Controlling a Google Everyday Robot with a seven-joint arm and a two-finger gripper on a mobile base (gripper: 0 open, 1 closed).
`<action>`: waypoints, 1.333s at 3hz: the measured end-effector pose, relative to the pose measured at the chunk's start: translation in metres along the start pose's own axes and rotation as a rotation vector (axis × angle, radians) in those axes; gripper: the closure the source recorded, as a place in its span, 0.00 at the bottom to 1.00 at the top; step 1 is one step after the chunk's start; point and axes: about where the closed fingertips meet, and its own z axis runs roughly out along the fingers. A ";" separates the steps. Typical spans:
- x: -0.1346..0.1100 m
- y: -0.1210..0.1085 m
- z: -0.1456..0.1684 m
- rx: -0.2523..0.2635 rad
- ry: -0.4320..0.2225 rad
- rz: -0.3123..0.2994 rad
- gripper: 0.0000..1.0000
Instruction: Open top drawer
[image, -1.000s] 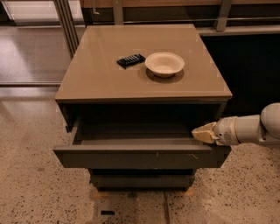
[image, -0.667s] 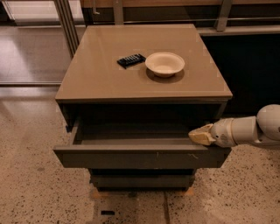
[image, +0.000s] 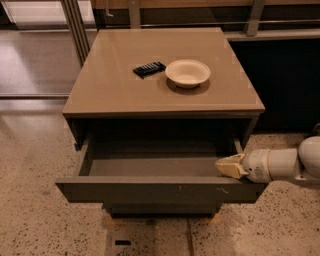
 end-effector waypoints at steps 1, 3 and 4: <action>-0.002 -0.001 0.000 0.000 0.000 0.000 1.00; 0.013 0.018 -0.011 0.014 -0.055 0.003 1.00; -0.011 0.020 -0.020 0.047 -0.117 -0.090 1.00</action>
Offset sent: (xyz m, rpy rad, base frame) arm -0.1107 -0.0155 -0.0157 0.1356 -0.1230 -0.1167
